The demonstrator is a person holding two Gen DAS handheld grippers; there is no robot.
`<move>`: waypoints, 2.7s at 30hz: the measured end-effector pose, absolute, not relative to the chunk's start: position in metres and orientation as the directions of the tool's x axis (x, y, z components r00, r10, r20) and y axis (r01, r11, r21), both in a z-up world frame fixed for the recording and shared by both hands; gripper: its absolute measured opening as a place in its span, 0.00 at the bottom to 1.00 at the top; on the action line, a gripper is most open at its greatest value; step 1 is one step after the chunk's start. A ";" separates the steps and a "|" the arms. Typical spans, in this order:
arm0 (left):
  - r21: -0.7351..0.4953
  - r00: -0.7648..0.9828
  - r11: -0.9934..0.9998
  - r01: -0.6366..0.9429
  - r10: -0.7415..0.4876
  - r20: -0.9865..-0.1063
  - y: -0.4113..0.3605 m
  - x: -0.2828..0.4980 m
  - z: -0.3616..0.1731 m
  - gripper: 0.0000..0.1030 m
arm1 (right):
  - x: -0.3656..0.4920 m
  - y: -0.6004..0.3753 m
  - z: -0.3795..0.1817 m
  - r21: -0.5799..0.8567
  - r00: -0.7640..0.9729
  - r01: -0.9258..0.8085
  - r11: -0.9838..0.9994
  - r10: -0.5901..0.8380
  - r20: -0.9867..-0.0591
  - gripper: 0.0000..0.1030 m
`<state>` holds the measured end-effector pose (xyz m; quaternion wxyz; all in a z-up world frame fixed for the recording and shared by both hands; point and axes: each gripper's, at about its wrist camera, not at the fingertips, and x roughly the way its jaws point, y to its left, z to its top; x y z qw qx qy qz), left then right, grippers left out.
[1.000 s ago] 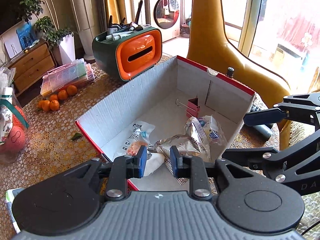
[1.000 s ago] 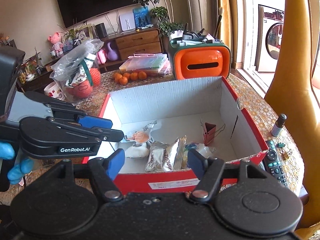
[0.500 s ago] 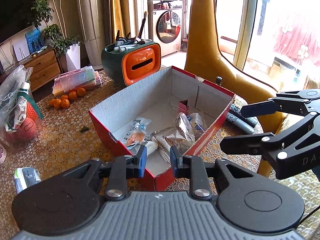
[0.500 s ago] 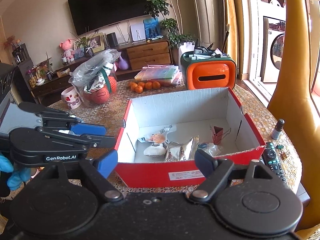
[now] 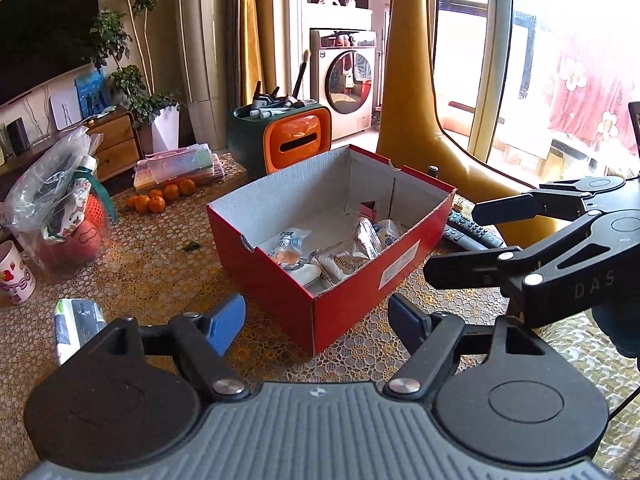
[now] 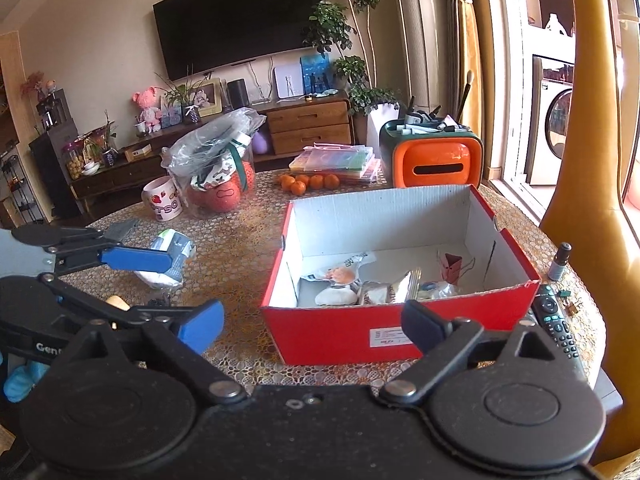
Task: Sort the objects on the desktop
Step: 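Move both grippers back from the shoebox to the table, then grasp the pink sponge with the left gripper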
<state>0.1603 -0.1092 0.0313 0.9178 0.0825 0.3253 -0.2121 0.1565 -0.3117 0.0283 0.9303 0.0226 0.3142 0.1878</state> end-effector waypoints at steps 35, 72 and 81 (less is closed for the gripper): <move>-0.038 0.751 0.998 0.044 -0.058 -0.657 0.061 0.087 -0.048 1.00 | 0.148 -0.145 -0.020 0.098 0.685 -0.452 0.887 0.416 -0.599 0.99; -0.009 0.689 0.995 -0.098 0.061 -0.723 0.137 0.124 -0.132 0.95 | 0.223 -0.029 -0.103 0.043 0.526 -0.552 0.833 0.388 -0.757 0.87; 0.013 0.716 0.997 -0.080 0.066 -0.695 0.141 0.118 -0.131 0.71 | 0.232 -0.017 -0.114 0.026 0.517 -0.563 0.826 0.376 -0.769 0.78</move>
